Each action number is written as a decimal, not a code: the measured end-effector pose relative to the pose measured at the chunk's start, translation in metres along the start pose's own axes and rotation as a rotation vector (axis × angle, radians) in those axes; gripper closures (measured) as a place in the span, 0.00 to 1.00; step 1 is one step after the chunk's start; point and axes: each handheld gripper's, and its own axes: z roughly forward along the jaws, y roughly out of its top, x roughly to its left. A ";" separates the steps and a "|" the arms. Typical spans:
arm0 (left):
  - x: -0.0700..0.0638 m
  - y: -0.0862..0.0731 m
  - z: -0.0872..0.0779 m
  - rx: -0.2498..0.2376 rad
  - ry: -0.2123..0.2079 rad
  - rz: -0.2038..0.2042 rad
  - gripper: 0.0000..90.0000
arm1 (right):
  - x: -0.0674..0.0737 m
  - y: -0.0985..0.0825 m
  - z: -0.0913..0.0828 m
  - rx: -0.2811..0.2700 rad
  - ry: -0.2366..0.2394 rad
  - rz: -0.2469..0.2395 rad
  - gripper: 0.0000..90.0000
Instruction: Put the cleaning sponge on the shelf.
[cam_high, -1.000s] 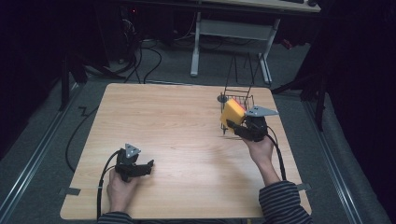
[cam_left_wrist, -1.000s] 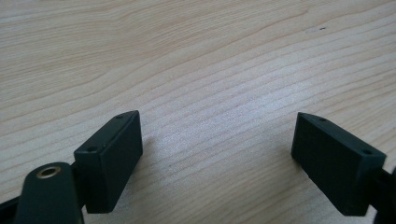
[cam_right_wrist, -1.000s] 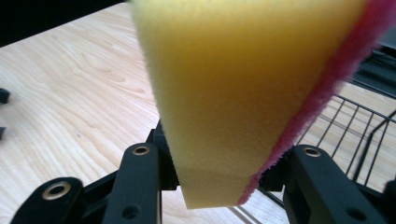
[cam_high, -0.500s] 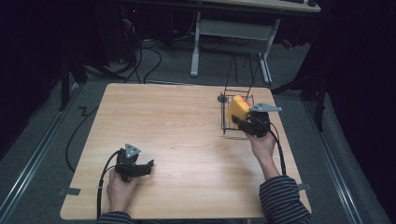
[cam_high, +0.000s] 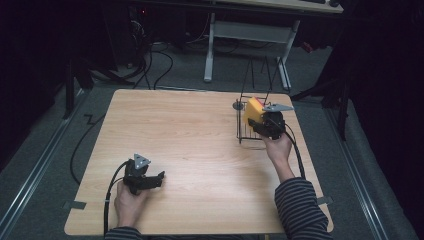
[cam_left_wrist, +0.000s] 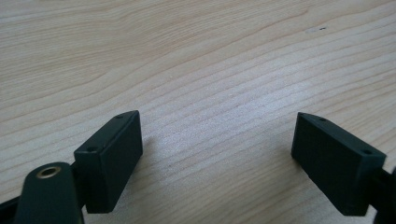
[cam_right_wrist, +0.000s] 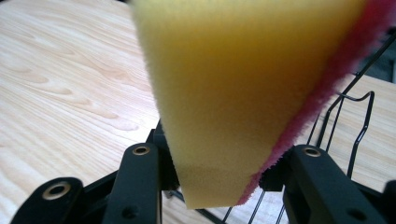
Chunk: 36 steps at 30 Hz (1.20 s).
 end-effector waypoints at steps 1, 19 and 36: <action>0.000 0.000 0.000 0.000 0.000 0.000 0.19 | -0.001 0.000 0.002 0.002 -0.003 0.000 0.68; 0.000 0.000 0.000 0.000 0.000 0.001 0.19 | -0.024 -0.013 0.035 0.063 -0.076 0.078 0.67; 0.000 0.000 0.000 0.000 0.000 0.001 0.19 | -0.031 -0.022 0.045 0.095 -0.074 0.106 0.67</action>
